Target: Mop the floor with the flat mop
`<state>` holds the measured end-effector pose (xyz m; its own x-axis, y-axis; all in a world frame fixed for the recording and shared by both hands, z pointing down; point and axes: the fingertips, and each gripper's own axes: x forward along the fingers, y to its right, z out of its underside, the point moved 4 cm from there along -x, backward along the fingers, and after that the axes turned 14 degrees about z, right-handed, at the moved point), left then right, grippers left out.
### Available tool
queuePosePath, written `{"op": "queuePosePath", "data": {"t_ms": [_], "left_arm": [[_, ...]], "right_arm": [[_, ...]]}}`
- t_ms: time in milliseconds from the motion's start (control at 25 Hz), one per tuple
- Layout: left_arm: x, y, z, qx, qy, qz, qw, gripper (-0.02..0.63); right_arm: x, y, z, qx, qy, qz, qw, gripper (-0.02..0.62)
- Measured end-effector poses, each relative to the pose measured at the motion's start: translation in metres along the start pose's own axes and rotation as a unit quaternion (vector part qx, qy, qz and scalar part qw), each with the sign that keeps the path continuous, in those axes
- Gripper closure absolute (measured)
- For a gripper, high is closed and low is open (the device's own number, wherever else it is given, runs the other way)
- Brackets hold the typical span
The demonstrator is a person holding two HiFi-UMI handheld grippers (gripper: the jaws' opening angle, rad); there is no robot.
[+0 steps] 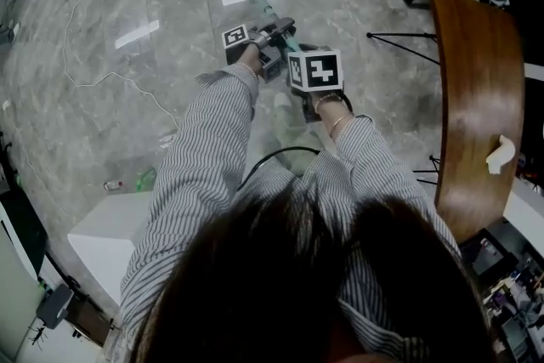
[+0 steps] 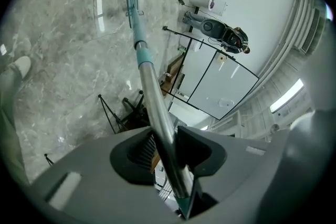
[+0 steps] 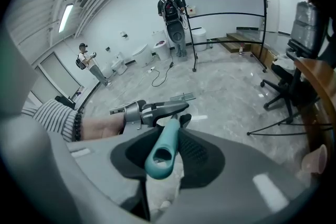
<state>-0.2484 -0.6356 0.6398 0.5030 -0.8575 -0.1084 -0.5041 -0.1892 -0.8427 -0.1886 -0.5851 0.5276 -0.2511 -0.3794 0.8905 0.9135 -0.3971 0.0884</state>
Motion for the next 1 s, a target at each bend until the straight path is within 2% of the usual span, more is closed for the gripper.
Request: {"op": "queuePosePath", "data": {"t_ms": [120,320,600,720,840,1000], "left_arm": [[-0.022,-0.016,0.026,-0.006,-0.005,-0.007,0.9999,0.489],[-0.062,-0.048,0.077,-0.009,-0.040,-0.034,0.9986,0.489],[-0.158,-0.113,0.168,-0.031,-0.076,-0.068,0.9943,0.494],[-0.196,-0.137,0.210,-0.045,-0.086,-0.069,0.9929,0.503],[-0.230,-0.157,0.248,-0.052,-0.078,-0.064,0.9936,0.506],[-0.262,-0.175,0.287,-0.066,-0.076,-0.062,0.9930,0.512]], "right_arm": [[-0.014,0.001,0.035,0.006,-0.002,0.004,1.000,0.480],[-0.045,0.002,0.102,0.031,-0.001,0.014,0.999,0.482],[-0.095,-0.012,0.242,0.064,-0.032,0.035,0.997,0.482],[-0.118,-0.017,0.299,0.068,-0.053,0.042,0.995,0.483],[-0.140,-0.021,0.349,0.066,-0.076,0.046,0.994,0.483],[-0.165,-0.022,0.396,0.061,-0.077,0.038,0.994,0.483]]}}
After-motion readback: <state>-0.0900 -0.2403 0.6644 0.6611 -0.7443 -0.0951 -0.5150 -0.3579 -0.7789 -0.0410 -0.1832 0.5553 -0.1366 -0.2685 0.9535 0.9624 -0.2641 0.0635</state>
